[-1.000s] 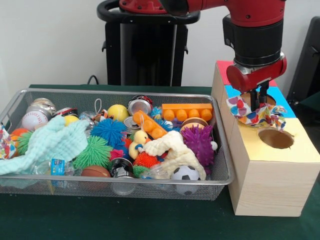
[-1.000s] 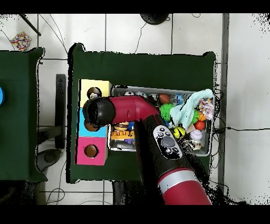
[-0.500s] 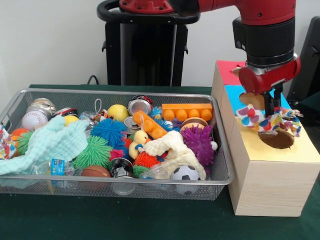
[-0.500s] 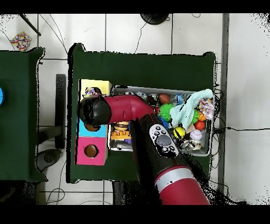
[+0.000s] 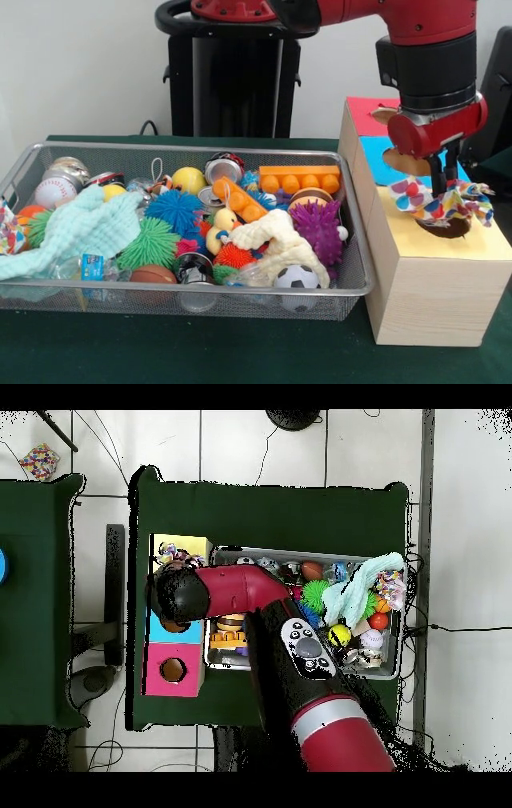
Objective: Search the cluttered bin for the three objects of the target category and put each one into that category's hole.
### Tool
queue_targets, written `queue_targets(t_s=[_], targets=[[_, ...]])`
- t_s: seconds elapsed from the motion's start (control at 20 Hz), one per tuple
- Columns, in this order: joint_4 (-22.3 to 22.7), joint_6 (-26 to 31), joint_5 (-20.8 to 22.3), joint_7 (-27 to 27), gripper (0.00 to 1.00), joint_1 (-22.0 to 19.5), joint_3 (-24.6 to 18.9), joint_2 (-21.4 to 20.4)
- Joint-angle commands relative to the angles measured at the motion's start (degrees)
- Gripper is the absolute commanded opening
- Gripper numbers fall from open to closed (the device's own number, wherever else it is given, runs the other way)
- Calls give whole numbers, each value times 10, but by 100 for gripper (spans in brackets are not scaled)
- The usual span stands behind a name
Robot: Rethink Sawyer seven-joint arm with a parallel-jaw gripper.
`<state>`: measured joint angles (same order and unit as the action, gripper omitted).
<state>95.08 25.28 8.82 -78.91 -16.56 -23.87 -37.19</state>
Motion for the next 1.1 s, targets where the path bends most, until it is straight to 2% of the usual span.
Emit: queue_targets(t_s=[0.05, 0.45, 0.65, 1.1], targets=[[-16, 17, 27, -40, 0, 14, 7, 32], [-25, 20, 33, -39, 0, 23, 22, 37], [-32, 1, 53, -30, 0, 27, 29, 21], [-45, 13, 80, -13, 0, 21, 30, 3]])
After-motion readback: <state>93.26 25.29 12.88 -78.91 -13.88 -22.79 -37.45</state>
